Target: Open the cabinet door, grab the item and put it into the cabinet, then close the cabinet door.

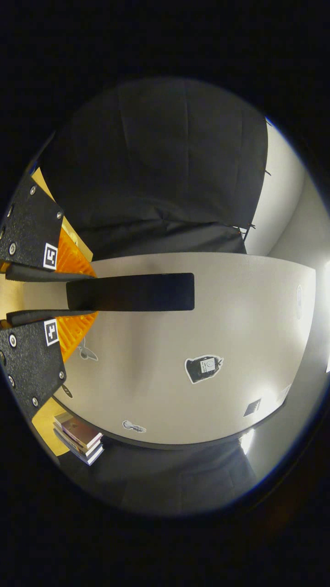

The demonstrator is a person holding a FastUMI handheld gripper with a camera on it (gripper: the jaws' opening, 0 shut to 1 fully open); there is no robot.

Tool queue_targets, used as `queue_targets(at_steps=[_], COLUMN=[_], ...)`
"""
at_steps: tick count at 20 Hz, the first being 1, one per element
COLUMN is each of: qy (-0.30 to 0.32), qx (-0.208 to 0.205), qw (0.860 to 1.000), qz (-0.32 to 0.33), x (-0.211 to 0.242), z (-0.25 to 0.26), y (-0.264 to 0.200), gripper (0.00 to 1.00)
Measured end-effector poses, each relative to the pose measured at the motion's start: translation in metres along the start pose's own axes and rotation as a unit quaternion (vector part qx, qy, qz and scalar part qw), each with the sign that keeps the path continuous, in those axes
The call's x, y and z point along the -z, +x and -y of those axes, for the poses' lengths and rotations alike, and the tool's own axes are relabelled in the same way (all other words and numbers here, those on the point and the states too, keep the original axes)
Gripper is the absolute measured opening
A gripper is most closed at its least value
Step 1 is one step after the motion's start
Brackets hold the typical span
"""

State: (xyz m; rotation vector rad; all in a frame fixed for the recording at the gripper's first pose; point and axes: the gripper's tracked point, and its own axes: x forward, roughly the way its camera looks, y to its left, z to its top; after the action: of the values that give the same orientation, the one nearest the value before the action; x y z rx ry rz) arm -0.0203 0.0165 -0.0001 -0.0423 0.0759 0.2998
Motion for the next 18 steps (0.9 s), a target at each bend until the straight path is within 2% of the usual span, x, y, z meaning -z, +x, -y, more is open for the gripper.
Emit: queue_targets(at_steps=[12, 18], qy=[0.014, 0.013], qx=[-0.124, -0.166], qw=[0.992, 0.986], qz=[-0.018, -0.014], x=[0.008, 0.012], z=[0.043, 0.077], y=[-0.092, -0.133], gripper=[0.25, 0.25])
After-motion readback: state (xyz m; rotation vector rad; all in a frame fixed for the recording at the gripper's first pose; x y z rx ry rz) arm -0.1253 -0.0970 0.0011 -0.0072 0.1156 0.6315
